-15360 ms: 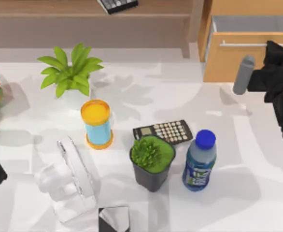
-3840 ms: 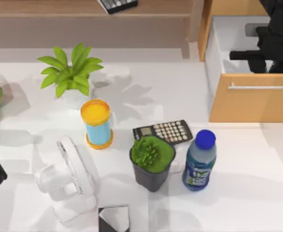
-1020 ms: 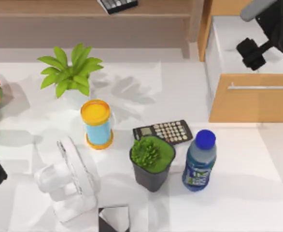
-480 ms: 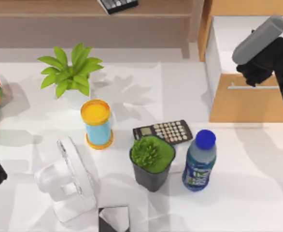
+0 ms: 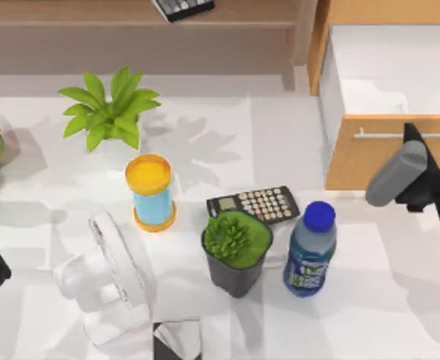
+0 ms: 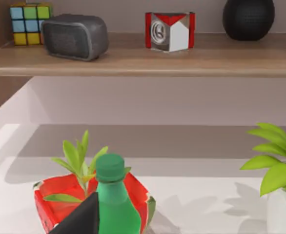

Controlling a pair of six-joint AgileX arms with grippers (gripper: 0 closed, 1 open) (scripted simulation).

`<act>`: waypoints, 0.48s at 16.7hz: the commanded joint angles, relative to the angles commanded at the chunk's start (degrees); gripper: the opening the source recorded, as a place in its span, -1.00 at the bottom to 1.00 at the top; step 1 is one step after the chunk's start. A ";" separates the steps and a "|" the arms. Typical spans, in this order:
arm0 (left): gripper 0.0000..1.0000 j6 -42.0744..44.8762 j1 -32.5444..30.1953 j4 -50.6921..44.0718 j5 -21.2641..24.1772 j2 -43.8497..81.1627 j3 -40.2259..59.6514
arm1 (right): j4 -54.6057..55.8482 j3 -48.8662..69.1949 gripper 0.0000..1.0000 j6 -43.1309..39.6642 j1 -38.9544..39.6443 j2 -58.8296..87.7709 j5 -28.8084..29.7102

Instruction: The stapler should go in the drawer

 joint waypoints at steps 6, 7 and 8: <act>1.00 0.00 0.00 0.00 0.00 0.00 0.00 | 8.52 -3.16 1.00 -8.02 -4.23 12.74 0.83; 1.00 0.00 0.00 0.00 0.00 0.00 0.00 | 8.95 -3.15 1.00 -8.53 -4.69 13.83 0.92; 1.00 0.00 0.00 0.00 0.00 0.00 0.00 | 9.22 -3.11 1.00 -8.86 -5.02 14.58 0.99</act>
